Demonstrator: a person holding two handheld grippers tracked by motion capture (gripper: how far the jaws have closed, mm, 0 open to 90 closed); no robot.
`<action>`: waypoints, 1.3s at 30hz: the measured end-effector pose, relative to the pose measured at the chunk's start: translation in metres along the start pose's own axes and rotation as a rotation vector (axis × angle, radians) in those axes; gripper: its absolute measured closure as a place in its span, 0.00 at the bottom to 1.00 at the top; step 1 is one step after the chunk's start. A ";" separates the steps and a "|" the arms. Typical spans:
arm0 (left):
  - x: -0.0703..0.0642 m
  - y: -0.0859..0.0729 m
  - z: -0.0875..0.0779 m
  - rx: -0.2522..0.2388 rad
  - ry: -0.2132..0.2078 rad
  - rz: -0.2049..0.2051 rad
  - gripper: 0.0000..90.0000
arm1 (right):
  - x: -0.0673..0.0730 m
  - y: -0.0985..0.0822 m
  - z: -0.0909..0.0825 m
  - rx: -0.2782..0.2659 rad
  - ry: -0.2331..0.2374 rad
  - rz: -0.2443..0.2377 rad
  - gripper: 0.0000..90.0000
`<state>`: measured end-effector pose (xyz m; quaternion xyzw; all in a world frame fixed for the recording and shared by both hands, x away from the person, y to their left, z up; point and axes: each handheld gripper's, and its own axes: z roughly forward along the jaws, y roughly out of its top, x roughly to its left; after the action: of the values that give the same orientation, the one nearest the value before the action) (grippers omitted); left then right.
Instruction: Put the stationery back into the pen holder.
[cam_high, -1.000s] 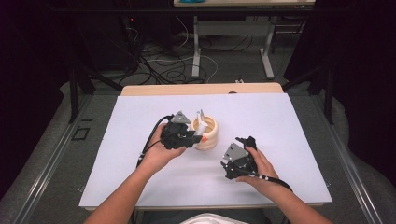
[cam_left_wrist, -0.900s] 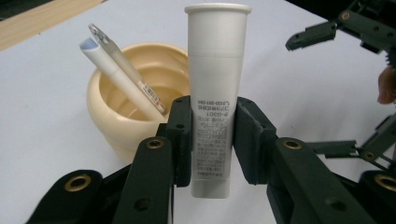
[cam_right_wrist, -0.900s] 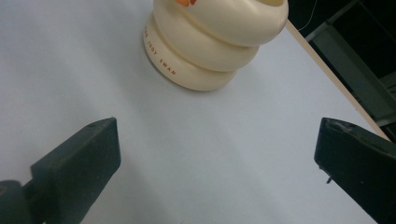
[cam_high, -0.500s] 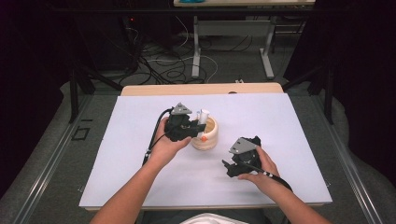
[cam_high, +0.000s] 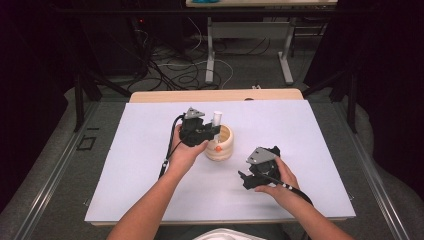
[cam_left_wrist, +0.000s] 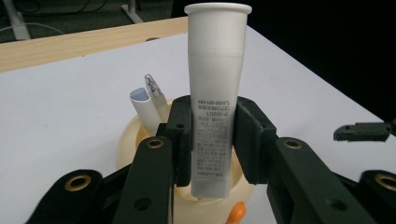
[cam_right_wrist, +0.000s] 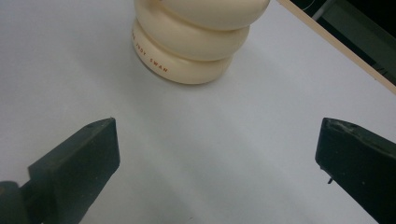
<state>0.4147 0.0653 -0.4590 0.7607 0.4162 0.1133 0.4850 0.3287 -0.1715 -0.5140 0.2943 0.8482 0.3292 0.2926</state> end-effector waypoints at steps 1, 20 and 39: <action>0.000 -0.001 0.001 -0.001 0.001 -0.017 0.78 | 0.001 0.000 0.000 0.002 -0.001 0.007 0.00; 0.002 -0.010 0.023 -0.013 0.040 -0.160 0.77 | 0.001 -0.003 0.003 0.008 0.013 0.012 0.00; 0.009 -0.011 -0.017 -0.085 0.021 -0.006 0.43 | -0.005 -0.004 0.003 0.008 0.000 0.028 0.00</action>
<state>0.4054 0.0849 -0.4618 0.7370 0.4185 0.1374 0.5126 0.3324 -0.1761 -0.5172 0.3072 0.8452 0.3300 0.2869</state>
